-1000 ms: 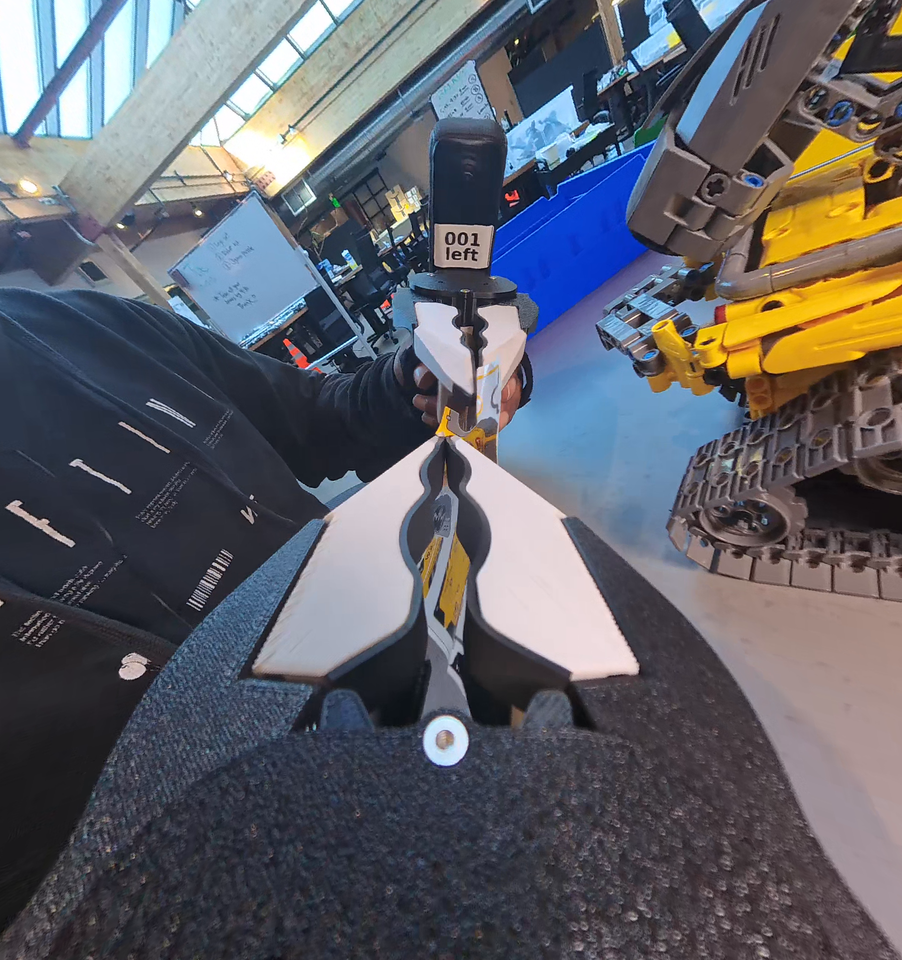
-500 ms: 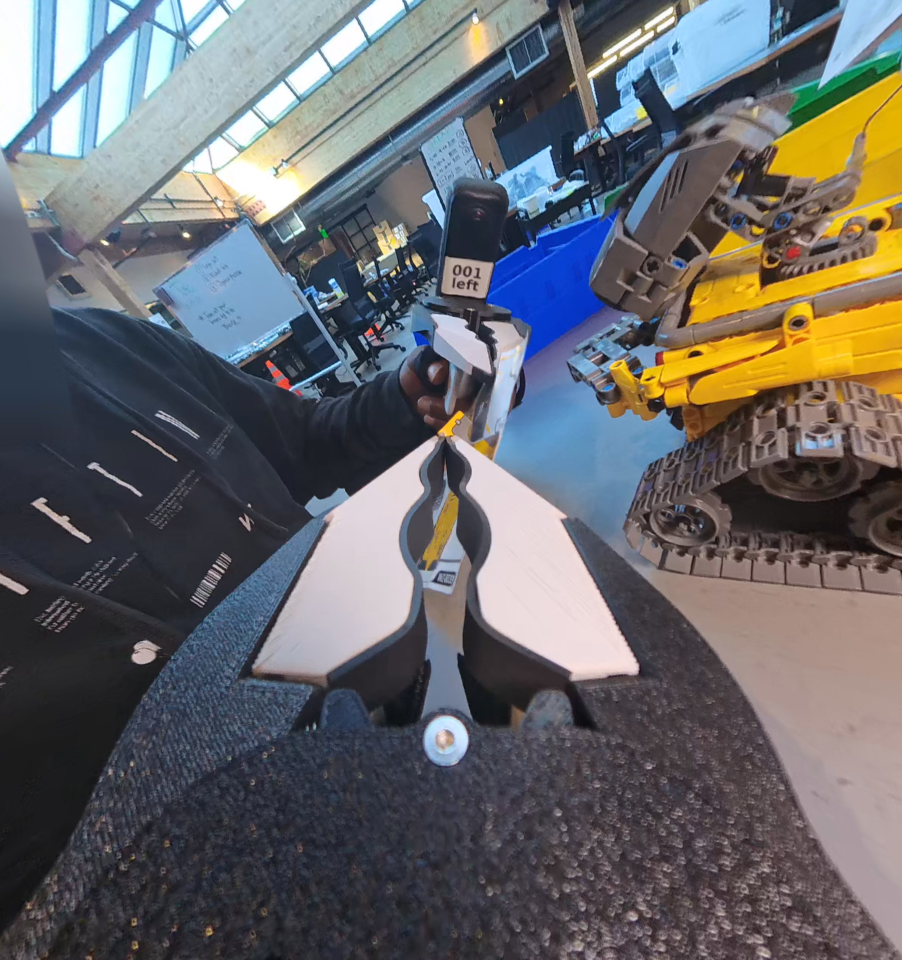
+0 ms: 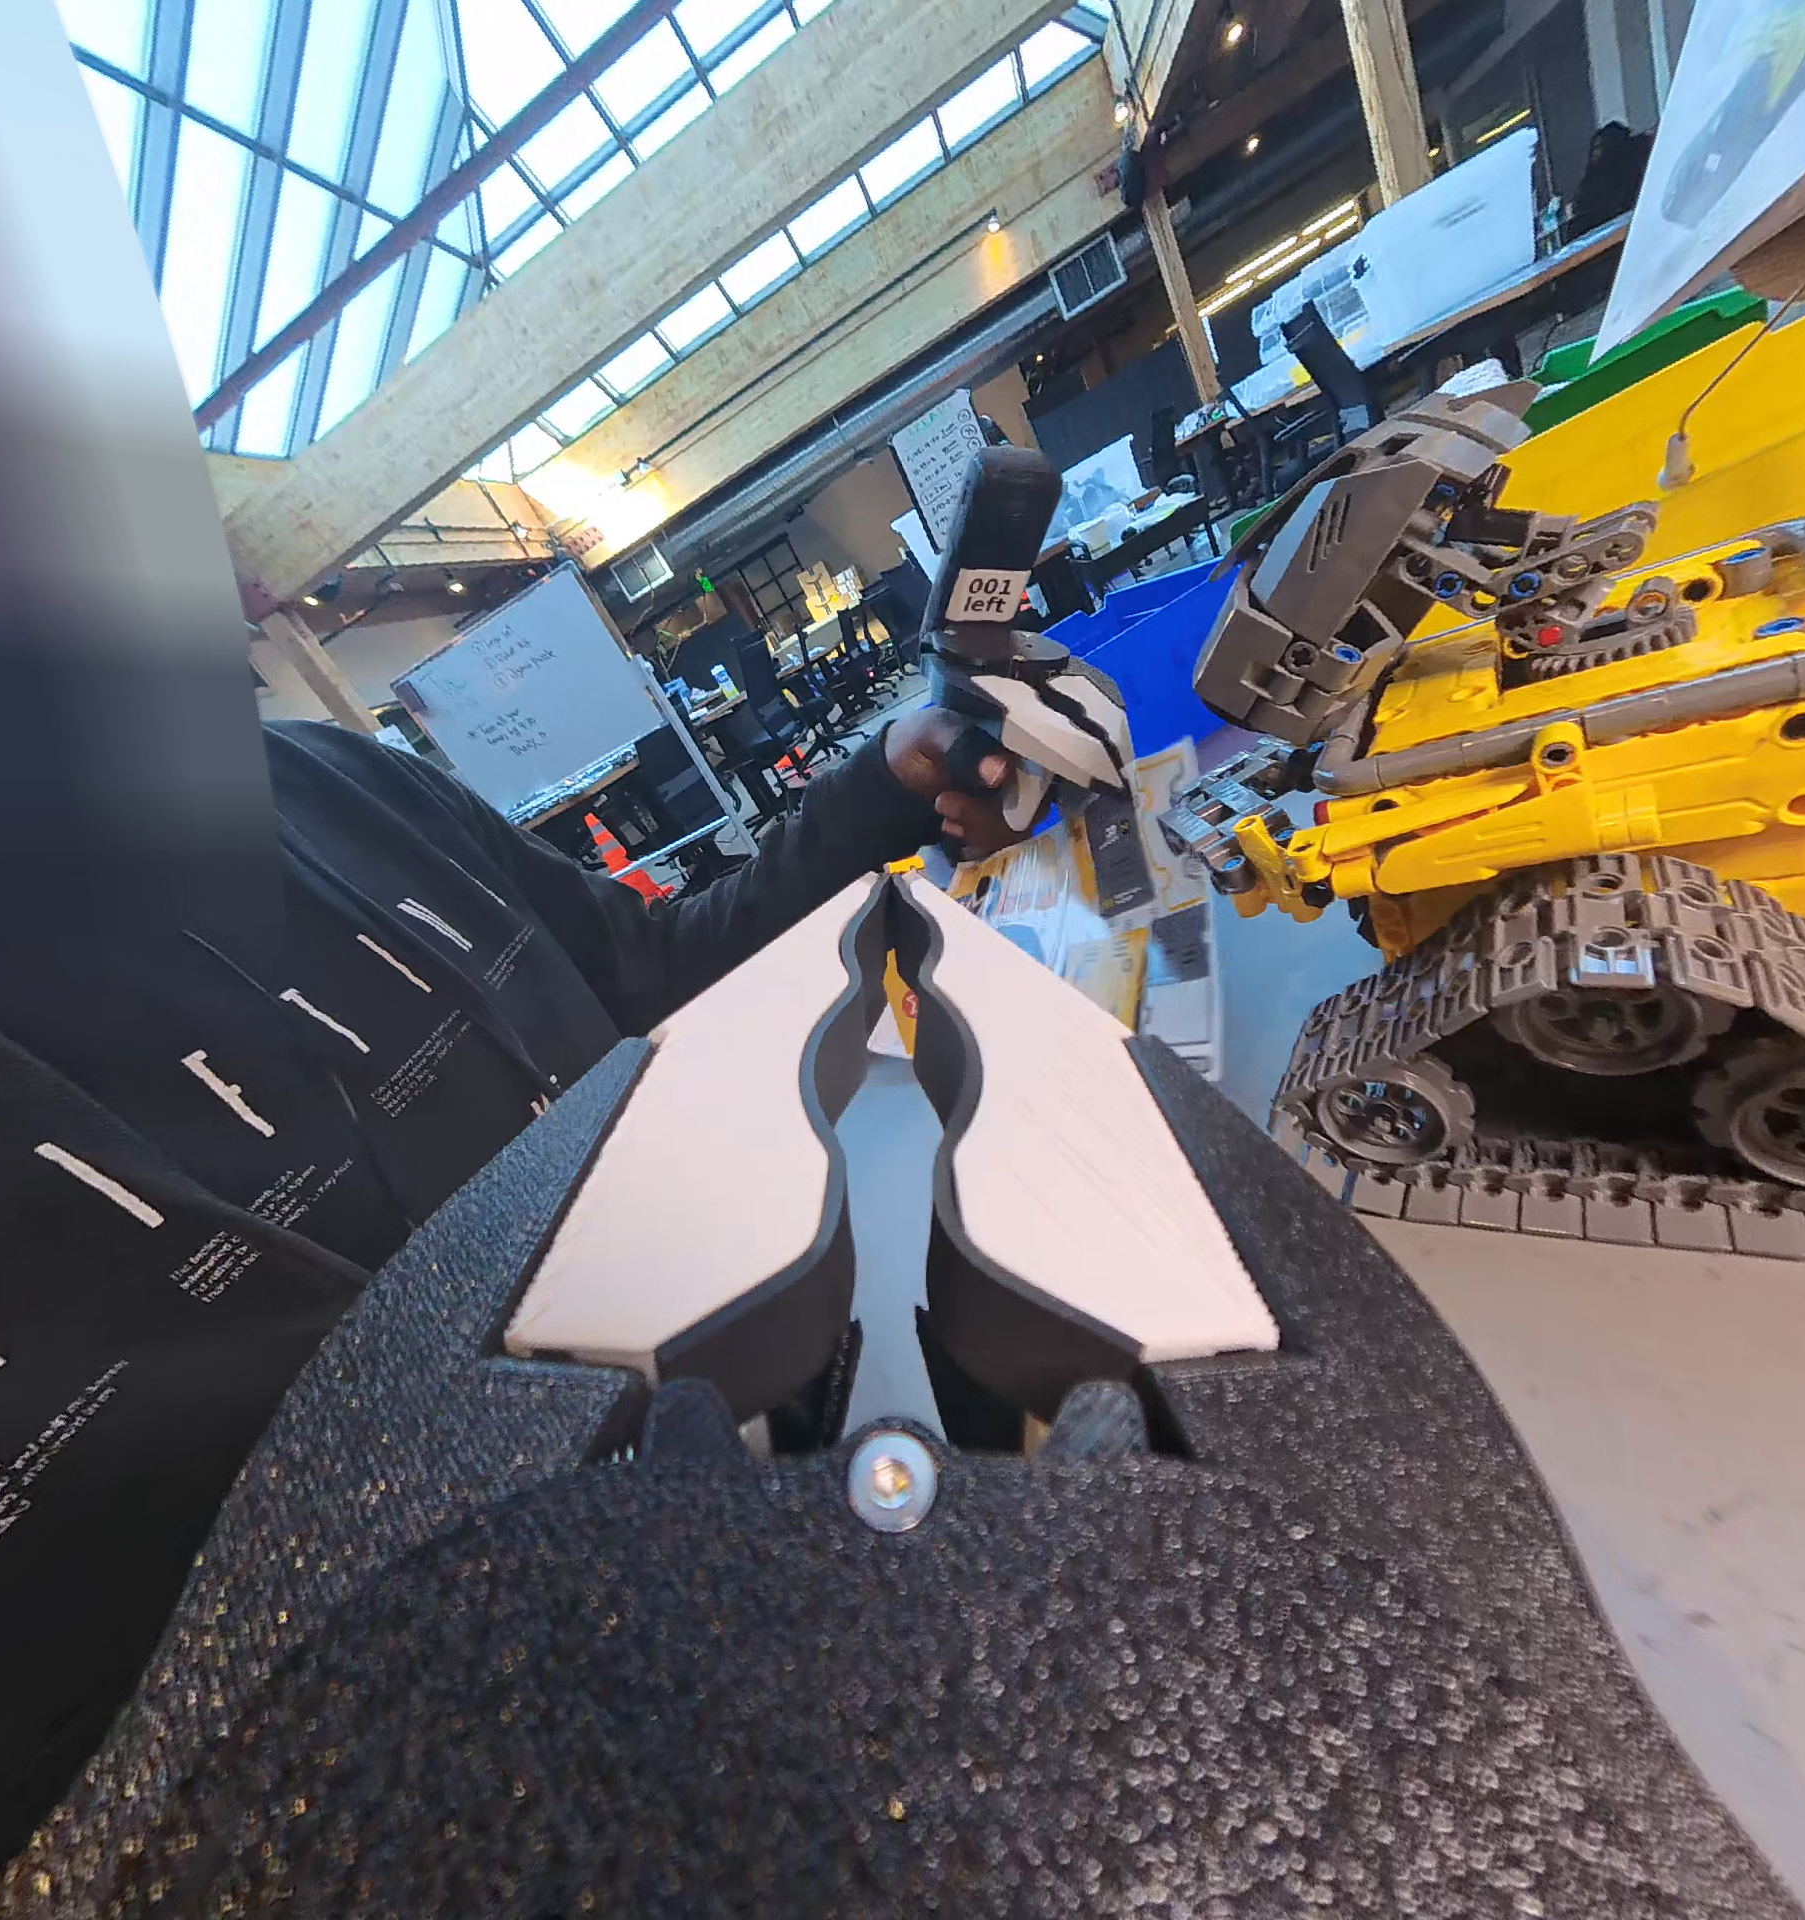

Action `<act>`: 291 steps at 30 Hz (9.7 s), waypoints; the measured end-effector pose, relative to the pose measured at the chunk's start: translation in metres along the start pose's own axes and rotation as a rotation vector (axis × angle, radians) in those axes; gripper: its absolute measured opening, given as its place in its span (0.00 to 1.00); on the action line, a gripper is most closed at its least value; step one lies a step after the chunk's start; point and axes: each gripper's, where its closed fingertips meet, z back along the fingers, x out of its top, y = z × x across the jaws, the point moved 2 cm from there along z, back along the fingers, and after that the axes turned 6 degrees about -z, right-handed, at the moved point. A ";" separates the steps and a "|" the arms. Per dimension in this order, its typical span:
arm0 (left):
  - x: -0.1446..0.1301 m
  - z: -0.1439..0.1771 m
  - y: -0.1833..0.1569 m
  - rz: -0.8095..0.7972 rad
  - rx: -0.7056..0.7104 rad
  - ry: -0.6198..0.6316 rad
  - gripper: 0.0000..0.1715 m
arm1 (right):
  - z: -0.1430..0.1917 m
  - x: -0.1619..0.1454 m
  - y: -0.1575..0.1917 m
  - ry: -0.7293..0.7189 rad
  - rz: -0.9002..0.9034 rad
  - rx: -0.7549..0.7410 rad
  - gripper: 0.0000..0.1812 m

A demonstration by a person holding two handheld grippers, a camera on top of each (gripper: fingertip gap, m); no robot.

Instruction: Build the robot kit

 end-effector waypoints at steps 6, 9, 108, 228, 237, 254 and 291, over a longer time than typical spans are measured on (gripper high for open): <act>-0.044 0.012 0.059 0.013 0.340 0.248 0.00 | -0.002 -0.003 -0.002 0.001 -0.025 0.013 0.00; -0.055 0.020 0.080 0.027 0.475 0.311 0.01 | -0.003 -0.005 -0.002 0.008 -0.026 0.015 0.00; 0.049 -0.072 -0.085 0.257 -0.445 -0.547 0.00 | -0.040 -0.008 -0.005 -0.096 0.434 -0.352 0.17; 0.061 -0.050 -0.082 0.169 -0.396 -0.692 0.00 | -0.070 -0.005 -0.018 -0.212 0.193 -0.235 0.02; 0.060 -0.051 -0.083 0.072 -0.345 -0.633 0.05 | -0.066 0.002 -0.012 -0.209 0.173 -0.183 0.00; 0.042 -0.040 0.037 -0.389 0.181 -0.063 0.40 | -0.020 0.034 -0.005 -0.191 0.047 -0.083 0.00; 0.124 -0.084 -0.038 -0.115 -0.074 0.192 0.28 | 0.006 0.026 0.021 -0.043 0.009 0.048 0.00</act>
